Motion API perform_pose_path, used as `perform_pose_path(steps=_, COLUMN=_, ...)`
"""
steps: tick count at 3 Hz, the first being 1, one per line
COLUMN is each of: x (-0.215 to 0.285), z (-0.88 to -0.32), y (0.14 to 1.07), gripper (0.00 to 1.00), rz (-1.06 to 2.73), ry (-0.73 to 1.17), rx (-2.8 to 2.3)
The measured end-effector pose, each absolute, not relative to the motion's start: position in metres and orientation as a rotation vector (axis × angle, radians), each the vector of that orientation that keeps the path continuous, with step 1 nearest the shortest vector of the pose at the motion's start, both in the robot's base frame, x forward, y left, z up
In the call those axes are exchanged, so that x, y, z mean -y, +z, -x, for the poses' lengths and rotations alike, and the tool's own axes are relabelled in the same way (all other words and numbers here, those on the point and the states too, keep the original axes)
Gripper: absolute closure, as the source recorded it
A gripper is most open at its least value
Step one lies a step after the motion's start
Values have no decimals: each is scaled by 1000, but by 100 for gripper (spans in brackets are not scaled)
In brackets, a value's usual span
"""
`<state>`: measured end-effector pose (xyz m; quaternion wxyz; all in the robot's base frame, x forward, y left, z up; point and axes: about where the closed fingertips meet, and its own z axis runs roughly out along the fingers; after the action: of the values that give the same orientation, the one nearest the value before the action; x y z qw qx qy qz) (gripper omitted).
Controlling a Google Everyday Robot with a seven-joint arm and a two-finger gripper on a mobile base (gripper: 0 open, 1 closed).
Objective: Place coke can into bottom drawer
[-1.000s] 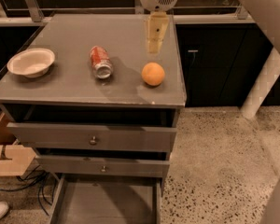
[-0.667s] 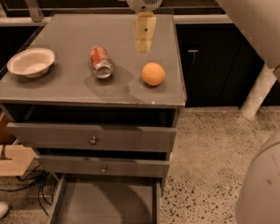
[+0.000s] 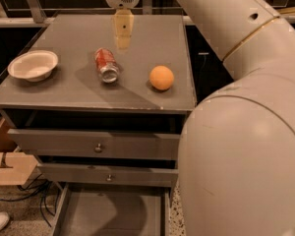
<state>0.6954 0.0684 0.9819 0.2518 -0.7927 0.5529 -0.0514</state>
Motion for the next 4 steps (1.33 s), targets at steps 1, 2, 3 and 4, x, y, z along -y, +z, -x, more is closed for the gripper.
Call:
perform_pose_path(steps=1, x=-73, z=-698, y=980, gripper=0, rz=2159, ry=-133, rx=-1501)
perform_pose_path(steps=2, x=-92, z=-699, y=960, gripper=0, rz=2224, ry=-95, rx=-1509)
perform_pose_path(steps=3, x=-108, z=-701, y=939, gripper=0, rz=2294, ry=-45, rx=-1511)
perform_pose_path(steps=4, x=-108, z=-701, y=939, gripper=0, rz=2294, ry=-45, rx=-1511)
